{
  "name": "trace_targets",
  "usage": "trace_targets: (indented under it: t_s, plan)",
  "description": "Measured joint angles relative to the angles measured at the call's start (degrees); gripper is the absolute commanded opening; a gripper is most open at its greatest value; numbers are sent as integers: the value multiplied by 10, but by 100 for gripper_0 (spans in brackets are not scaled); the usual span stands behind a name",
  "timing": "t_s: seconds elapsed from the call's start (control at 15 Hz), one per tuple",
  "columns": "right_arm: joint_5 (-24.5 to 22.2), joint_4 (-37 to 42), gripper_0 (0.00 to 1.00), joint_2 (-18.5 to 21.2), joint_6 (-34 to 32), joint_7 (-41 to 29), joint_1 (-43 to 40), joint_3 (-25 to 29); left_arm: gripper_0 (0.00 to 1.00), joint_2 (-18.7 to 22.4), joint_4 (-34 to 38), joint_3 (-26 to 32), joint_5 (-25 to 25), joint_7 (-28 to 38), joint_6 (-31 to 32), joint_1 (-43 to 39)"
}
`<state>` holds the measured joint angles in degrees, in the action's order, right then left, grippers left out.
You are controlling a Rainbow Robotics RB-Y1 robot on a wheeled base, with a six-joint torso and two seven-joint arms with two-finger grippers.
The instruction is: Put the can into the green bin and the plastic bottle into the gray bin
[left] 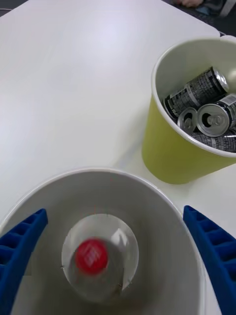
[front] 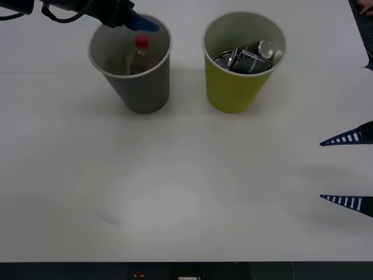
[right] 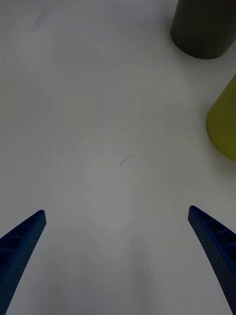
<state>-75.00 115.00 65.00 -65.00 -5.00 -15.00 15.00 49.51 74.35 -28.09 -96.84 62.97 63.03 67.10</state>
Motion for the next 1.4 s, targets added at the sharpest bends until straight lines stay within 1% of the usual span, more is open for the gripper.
trace_targets:
  t_s: [0.07,0.2,0.47,0.53,0.67,0.8,1.0,1.2,1.4]
  plan:
    - [0,0,100,0,0,0,0,0,100,7,0,5,20,-21,0,-5]
    - [0,0,100,0,0,0,0,0,100,17,-1,39,60,-80,8,-34]
    - [0,0,100,0,0,0,0,0,100,24,-2,133,110,-190,76,-95]
    - [0,0,100,0,0,0,0,0,100,29,-2,146,126,-218,86,-109]
    - [0,0,100,0,0,0,0,0,100,49,2,159,177,-282,89,-143]
    - [0,0,100,0,0,0,0,0,100,65,20,180,209,-333,89,-183]
    - [0,0,100,0,0,0,0,0,100,83,69,222,238,-383,90,-253]
    - [0,0,100,0,0,0,0,0,100,98,98,254,287,-443,90,-324]
    - [0,0,100,0,0,0,0,0,100,125,134,274,332,-472,88,-389]
